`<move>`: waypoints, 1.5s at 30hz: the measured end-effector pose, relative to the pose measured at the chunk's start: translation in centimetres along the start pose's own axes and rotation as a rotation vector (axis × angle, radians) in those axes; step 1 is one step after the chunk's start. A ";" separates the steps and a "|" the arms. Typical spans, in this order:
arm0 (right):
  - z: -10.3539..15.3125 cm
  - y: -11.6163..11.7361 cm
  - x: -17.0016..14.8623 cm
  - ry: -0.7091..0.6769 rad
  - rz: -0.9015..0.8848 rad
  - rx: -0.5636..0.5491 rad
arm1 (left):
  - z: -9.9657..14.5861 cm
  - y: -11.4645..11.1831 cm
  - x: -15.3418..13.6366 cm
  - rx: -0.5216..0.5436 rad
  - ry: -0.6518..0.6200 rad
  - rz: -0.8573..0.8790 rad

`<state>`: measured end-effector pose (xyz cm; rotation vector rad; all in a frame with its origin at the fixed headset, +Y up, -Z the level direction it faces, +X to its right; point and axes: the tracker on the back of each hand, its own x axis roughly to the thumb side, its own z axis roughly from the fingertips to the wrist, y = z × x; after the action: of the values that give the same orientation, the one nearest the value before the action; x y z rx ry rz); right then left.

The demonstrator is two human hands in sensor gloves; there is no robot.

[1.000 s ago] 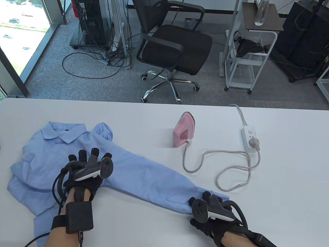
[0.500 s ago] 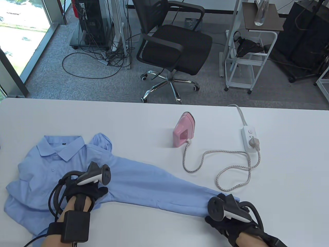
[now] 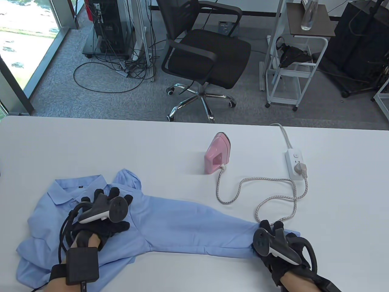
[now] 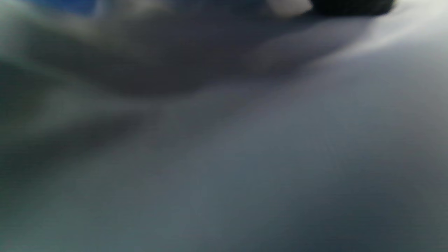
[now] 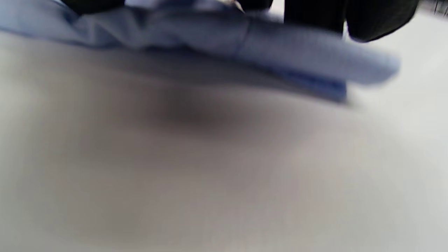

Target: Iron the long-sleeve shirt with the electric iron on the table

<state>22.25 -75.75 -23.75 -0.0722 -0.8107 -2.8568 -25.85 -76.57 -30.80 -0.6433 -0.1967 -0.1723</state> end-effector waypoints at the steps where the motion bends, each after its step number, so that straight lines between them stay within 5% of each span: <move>1: 0.2 0.0 -0.1 0.001 0.000 -0.001 | -0.2 -0.2 0.0 -0.035 0.034 0.002; 10: -0.3 -0.3 -2.2 0.075 -0.010 0.115 | -0.4 -1.3 1.3 -0.121 0.160 0.117; 14: -2.3 -0.6 -6.0 0.113 -0.117 0.134 | -0.2 -1.2 3.6 -0.127 0.157 0.101; 21: -3.5 -0.6 -8.6 0.091 -0.171 0.082 | -0.1 -1.2 5.3 -0.118 0.152 0.102; 23: -2.9 -1.9 -8.5 0.091 -0.139 0.058 | 0.3 -0.6 5.0 -0.112 0.130 0.152; 28: 0.6 -8.8 -8.3 0.041 -0.274 -0.214 | 1.9 1.2 2.9 0.042 0.109 0.212; 34: 1.1 -17.1 -3.1 -0.074 -0.442 -0.447 | 0.3 -1.0 1.1 -0.001 0.098 0.224; 45: -6.2 -21.4 10.5 0.048 -0.284 -0.556 | -0.5 -2.4 1.3 -0.053 0.104 0.198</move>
<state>8.16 -62.64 -39.18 0.0464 0.0057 -3.2465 -25.09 -78.91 -29.52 -0.7004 -0.0278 -0.0200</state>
